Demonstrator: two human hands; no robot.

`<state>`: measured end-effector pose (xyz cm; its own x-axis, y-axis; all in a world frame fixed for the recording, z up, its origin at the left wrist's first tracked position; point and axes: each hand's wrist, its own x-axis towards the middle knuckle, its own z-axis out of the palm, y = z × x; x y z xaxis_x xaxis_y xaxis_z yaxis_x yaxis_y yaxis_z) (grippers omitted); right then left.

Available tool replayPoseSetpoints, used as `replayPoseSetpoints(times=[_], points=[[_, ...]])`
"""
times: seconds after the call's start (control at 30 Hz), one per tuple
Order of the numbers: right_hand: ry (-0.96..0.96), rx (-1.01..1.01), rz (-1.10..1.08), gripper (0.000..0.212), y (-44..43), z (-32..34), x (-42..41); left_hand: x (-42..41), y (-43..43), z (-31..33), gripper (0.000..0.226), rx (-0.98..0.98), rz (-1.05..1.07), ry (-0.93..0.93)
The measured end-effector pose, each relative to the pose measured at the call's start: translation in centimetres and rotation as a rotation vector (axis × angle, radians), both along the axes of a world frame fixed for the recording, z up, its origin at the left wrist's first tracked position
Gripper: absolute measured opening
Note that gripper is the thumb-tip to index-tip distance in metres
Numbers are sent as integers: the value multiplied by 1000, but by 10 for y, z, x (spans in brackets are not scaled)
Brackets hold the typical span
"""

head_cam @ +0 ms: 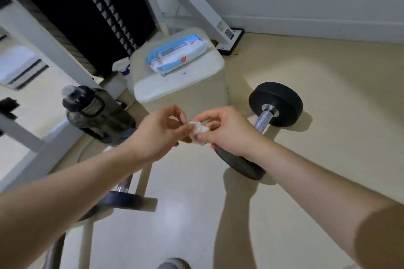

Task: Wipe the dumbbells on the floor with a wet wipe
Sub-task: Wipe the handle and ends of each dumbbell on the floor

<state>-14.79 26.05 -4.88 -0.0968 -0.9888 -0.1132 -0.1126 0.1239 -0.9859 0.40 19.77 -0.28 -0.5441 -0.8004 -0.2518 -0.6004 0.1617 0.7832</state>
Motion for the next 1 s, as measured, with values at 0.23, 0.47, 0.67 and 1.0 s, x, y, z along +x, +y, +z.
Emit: replayPoseSetpoints(times=[0.23, 0.47, 0.67, 1.0], points=[[215, 226, 348, 23, 4, 37, 15, 57, 20, 24, 11, -234, -454, -424], [637, 252, 330, 16, -17, 40, 110, 209, -2, -70, 60, -596, -680, -1001], [301, 343, 67, 11, -7, -14, 152, 205, -36, -115, 19, -600, -606, -1069], [-130, 406, -322, 23, 28, -70, 145, 149, 65, -101, 21, -573, -717, -620]])
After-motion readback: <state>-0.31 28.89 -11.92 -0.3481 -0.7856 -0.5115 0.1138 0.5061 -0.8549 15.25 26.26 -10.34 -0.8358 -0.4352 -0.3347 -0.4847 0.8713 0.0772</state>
